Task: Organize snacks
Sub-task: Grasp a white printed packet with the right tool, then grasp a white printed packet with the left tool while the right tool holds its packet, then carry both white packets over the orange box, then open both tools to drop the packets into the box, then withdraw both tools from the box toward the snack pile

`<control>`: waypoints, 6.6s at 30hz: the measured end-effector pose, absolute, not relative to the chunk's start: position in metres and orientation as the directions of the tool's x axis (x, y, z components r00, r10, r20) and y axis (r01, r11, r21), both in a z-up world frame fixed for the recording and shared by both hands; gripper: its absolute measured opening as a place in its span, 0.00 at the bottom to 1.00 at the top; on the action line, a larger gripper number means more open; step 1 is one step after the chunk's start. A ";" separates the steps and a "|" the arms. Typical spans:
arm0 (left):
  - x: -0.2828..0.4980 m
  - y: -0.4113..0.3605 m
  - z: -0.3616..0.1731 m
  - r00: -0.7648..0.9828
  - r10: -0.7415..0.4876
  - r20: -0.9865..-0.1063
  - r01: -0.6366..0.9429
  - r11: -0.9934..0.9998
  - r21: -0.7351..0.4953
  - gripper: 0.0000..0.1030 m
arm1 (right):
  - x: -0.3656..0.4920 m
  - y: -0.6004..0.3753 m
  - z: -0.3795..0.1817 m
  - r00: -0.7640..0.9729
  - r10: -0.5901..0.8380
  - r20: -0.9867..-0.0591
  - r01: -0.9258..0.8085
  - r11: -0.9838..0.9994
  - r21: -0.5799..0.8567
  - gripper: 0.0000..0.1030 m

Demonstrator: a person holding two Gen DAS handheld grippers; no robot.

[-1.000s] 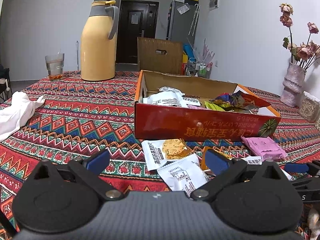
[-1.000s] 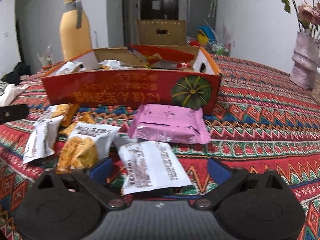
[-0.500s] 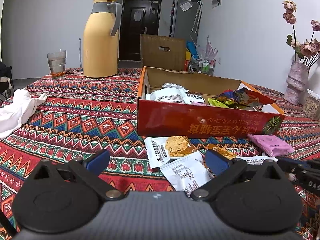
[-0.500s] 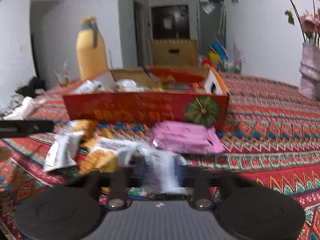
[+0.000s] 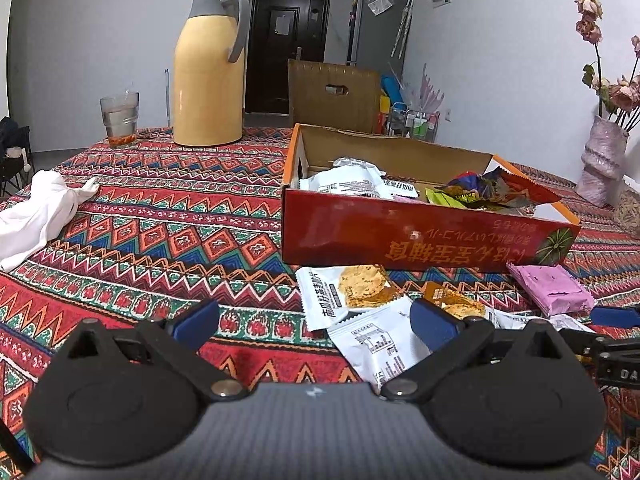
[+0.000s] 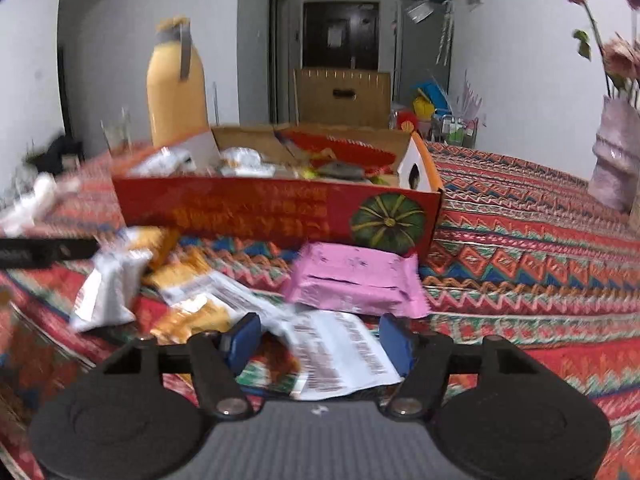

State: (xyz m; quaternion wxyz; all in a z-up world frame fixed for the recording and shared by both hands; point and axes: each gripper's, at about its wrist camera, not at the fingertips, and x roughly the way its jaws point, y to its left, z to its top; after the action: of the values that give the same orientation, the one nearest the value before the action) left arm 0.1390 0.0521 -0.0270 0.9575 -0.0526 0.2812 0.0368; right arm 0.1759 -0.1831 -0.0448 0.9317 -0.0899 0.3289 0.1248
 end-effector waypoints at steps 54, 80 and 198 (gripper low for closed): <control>0.171 0.021 -0.028 0.668 0.074 -0.741 -0.247 0.961 -0.126 1.00 | 0.145 -0.210 -0.036 0.879 0.212 -0.428 -0.213 0.976 0.047 0.40; 0.153 0.006 -0.040 0.707 0.120 -0.697 -0.162 0.987 0.005 0.51 | 0.140 -0.211 -0.034 0.888 0.229 -0.400 -0.225 0.973 0.058 0.40; 0.137 0.048 -0.011 0.802 0.072 -0.593 -0.133 0.989 -0.059 1.00 | 0.174 -0.158 -0.023 0.800 0.214 -0.561 -0.273 0.962 -0.022 1.00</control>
State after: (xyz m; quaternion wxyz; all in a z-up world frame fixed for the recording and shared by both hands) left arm 0.1374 0.0481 -0.0114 0.9479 -0.0490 0.3102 0.0542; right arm 0.1744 -0.1580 -0.0232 0.9473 -0.0509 0.2891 0.1285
